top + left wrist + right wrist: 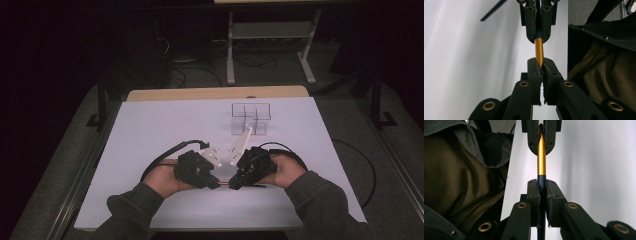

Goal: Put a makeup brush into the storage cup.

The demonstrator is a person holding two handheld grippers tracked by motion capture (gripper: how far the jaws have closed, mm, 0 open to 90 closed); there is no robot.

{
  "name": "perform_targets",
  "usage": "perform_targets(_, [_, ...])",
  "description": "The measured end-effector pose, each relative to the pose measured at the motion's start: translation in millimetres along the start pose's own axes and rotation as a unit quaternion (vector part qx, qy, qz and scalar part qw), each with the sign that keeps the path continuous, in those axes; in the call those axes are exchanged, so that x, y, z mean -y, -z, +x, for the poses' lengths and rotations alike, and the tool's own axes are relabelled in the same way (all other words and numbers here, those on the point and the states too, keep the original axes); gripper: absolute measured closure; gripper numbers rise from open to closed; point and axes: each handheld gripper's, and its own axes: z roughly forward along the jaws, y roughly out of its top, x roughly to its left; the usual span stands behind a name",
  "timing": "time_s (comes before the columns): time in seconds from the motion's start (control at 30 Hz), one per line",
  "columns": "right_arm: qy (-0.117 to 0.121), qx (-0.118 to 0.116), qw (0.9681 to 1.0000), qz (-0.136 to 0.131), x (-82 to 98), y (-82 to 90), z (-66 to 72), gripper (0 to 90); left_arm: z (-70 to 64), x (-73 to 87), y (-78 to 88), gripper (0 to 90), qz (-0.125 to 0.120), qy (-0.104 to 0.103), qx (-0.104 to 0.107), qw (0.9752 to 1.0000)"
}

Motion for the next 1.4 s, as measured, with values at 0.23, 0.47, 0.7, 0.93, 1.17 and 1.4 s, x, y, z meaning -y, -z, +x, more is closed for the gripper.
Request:
perform_targets(0.23, [-0.006, -0.005, 0.9999, -0.009, 2.7, -0.6, 1.1, 81.7, -0.3, -1.7, 1.6, 85.2, -0.005, 0.001, 0.003, 1.0000])
perform_targets(0.47, [-0.005, -0.009, 0.9999, -0.014, 3.3, -3.6, 1.4, 81.8, -0.5, -3.2, 3.3, 84.9, -0.006, -0.003, 0.004, 1.0000])
perform_targets(0.7, [-0.012, -0.014, 0.9998, -0.007, 2.3, -6.2, 0.9, 79.0, -2.7, -5.7, 1.8, 85.2, 0.020, -0.008, 0.004, 0.9998])
perform_targets(0.93, [-0.015, -0.012, 0.9997, -0.016, 3.0, -1.6, 0.5, 80.6, -2.7, -6.0, 2.2, 85.3, 0.016, -0.005, 0.003, 0.9998])
perform_targets(1.17, [-0.004, -0.017, 0.9998, -0.013, 2.6, -3.2, 1.2, 82.5, -1.5, -5.3, 3.6, 81.0, 0.008, 0.000, 0.004, 1.0000])
perform_targets(1.4, [-0.007, -0.009, 0.9998, -0.016, 6.7, 1.3, -0.7, 82.5, 1.4, 4.3, 16.9, 67.2, -0.015, 0.019, -0.004, 0.9997])
